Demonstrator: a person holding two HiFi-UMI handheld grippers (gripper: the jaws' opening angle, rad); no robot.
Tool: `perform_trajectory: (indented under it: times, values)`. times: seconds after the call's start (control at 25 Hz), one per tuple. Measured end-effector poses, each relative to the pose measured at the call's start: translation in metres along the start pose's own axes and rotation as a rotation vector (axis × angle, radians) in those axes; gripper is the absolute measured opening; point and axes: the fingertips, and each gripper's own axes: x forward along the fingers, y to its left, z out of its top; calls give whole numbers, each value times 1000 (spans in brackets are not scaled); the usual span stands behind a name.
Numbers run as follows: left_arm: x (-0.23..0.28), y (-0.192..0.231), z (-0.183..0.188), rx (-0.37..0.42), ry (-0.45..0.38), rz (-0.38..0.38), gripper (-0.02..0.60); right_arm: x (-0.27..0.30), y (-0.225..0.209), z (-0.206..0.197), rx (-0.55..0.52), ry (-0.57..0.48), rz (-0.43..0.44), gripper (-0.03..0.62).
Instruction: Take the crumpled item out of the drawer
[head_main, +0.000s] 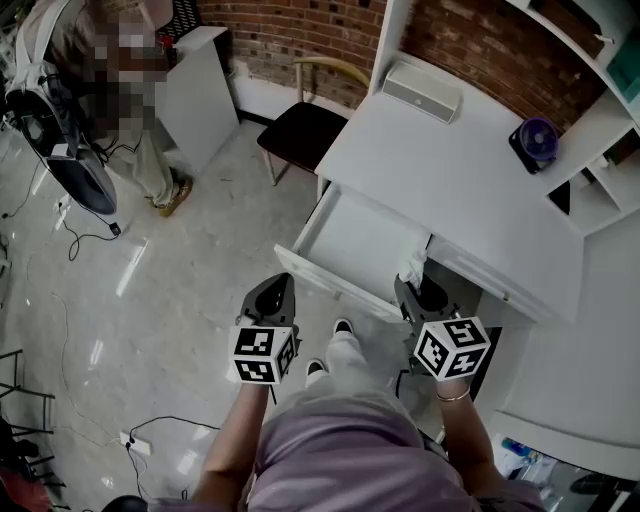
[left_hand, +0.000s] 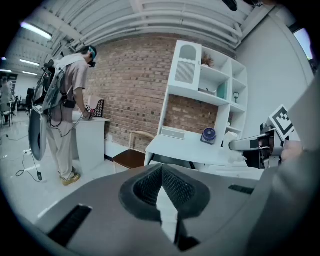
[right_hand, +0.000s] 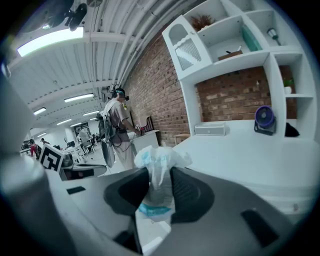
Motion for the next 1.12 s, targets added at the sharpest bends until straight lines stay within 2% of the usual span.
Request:
perform_trajectory:
  times: [0.64, 1.12]
  values:
    - [-5, -9, 4, 21, -10, -32, 0, -27, 3, 10, 15, -82, -49, 123]
    - [-2, -13, 5, 37, -15, -33, 0, -32, 8, 18, 11, -115, -23, 123]
